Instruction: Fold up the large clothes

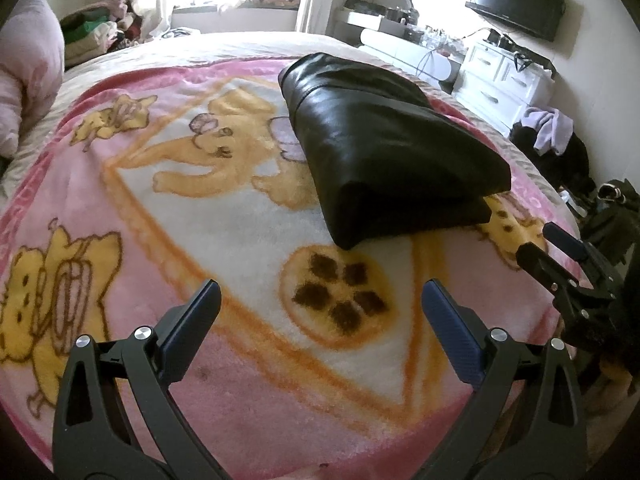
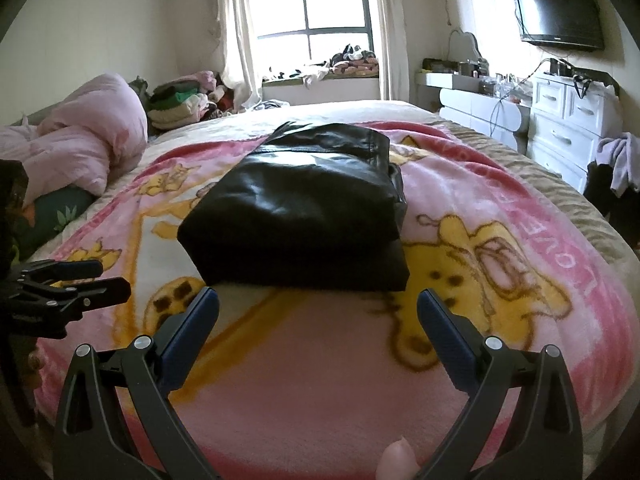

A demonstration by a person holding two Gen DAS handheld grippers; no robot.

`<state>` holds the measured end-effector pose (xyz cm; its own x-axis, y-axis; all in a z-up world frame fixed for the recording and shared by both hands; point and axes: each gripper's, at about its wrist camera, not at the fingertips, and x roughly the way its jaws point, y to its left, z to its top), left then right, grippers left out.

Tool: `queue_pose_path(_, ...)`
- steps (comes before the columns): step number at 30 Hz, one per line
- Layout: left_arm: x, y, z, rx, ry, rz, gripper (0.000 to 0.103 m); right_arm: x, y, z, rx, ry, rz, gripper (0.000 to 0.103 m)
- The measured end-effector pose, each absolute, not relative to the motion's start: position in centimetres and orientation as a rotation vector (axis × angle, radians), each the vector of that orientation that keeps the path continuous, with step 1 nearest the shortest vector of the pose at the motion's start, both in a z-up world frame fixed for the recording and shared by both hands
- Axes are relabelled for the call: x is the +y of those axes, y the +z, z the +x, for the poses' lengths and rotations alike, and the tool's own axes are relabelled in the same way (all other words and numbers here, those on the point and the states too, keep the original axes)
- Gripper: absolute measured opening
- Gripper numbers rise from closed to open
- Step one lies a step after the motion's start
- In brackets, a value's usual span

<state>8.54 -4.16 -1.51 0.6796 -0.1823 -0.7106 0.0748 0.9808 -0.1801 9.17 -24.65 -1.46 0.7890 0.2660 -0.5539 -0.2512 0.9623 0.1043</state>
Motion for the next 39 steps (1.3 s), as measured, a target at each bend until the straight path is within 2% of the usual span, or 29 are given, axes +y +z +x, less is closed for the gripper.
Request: queue_pose_path(39,-3.95,-1.39,8.54,0.803,-0.087,-0.1,0.094,-24.75,-2.06,9.62,0.631,0.262,0.03,0.099)
